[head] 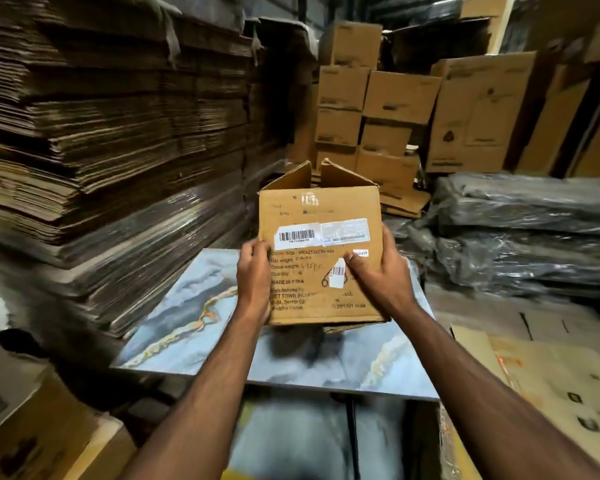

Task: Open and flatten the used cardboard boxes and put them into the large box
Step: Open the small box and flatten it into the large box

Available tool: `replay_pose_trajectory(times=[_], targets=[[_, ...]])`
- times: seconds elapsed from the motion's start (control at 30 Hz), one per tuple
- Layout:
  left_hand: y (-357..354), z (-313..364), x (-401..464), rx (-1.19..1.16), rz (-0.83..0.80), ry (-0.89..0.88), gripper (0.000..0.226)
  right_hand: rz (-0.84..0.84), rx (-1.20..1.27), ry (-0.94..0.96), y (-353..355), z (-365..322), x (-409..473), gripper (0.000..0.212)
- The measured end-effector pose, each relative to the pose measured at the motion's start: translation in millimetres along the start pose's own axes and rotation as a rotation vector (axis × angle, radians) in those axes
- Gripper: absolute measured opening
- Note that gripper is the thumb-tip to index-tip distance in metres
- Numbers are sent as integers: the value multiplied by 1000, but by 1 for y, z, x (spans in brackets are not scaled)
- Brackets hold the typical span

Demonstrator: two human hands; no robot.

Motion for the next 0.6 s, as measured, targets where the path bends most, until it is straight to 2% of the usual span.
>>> replay_pose_trajectory(times=[0.17,0.27,0.37,0.53,0.6], targets=[[-4,-29,39,-1,-103,19,33,66,-55,-60,-15,30,19,79],[-2,-57,64,75,-203,40,21,108,-52,-166,-23,53,29,73],[2,-76,80,186,-325,73,25,124,-74,-212,-31,76,29,70],[9,-117,86,367,-453,220,36,70,-95,-328,-42,120,6,60],[9,-131,85,408,-506,267,31,38,-90,-359,-41,136,2,57]])
Point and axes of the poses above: each hand's wrist, its own x-axis towards the middle knuckle, its own y-axis out of the back of the hand, z = x × y, the point moved 1 cm from there along x, towards the middle knuckle, and after that the axes turned 6 degrees about -z, right-handed, at the moved point
